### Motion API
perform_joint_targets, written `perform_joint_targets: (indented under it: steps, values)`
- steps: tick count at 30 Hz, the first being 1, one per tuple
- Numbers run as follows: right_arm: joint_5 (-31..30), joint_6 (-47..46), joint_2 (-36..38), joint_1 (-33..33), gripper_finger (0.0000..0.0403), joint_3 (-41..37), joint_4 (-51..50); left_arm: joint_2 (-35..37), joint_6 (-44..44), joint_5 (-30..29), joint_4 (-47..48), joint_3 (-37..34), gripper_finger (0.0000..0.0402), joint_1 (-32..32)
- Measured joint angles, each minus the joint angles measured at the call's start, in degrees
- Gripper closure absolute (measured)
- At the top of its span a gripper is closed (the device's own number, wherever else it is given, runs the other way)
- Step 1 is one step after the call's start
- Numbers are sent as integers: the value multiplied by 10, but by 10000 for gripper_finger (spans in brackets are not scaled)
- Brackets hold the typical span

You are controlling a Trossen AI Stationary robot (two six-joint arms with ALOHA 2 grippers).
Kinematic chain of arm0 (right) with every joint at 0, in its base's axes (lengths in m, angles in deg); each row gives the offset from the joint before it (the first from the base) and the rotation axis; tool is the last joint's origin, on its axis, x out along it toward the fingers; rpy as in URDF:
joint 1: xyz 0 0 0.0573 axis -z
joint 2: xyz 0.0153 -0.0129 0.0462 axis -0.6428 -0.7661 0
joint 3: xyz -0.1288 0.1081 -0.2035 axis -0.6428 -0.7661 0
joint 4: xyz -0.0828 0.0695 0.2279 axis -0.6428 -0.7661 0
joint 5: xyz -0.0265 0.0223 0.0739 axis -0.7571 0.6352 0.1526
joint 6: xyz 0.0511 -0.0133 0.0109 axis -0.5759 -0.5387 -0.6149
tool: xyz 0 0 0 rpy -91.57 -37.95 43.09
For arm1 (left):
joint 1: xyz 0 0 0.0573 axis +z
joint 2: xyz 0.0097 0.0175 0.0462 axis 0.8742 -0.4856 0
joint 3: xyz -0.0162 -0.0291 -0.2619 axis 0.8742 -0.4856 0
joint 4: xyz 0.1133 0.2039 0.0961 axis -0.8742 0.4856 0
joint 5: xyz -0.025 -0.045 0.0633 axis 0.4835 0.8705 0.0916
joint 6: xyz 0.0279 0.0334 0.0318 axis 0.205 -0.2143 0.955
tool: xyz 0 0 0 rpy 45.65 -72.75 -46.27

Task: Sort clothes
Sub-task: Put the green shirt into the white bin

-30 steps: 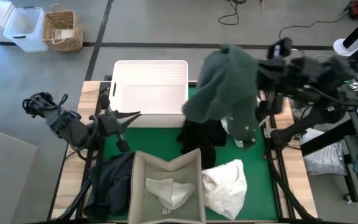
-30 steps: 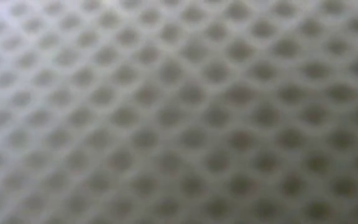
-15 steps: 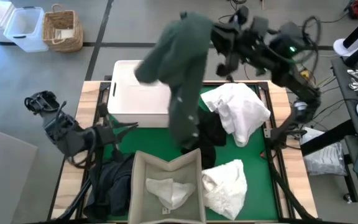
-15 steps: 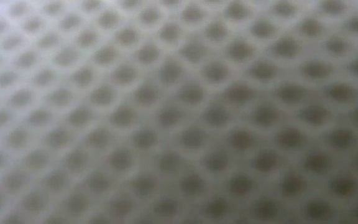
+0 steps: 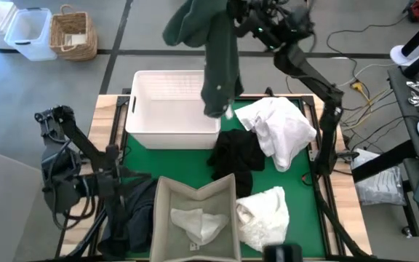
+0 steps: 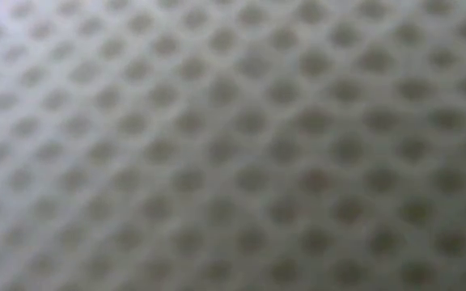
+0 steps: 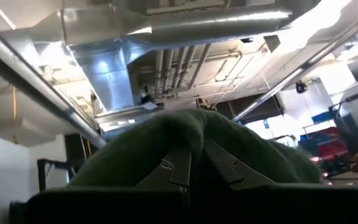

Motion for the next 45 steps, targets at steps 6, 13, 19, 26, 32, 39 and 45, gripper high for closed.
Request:
perform_joint_targets:
  steps: [6,13,19,26,32,39,45]
  values:
    - [19,-90,-54,31,393,0,99,-32,-20,-77,-1,0,401,-25]
    - [38,-141,-104,38,393,0,161,-57,-23,-154,-20,0,402,-58]
    - [37,-261,-134,37,393,0,261,-66,-23,-192,-28,0,401,-76]
    - [63,-348,-163,30,393,0,395,-67,-23,-195,-28,0,401,-78]
    - [162,-334,-162,18,393,0,277,-67,-23,-195,-28,0,401,-78]
    - [218,-268,-162,3,391,0,94,-67,-23,-195,-27,0,401,-78]
    - [266,-208,-162,1,390,0,-2,-67,-23,-195,-25,0,401,-78]
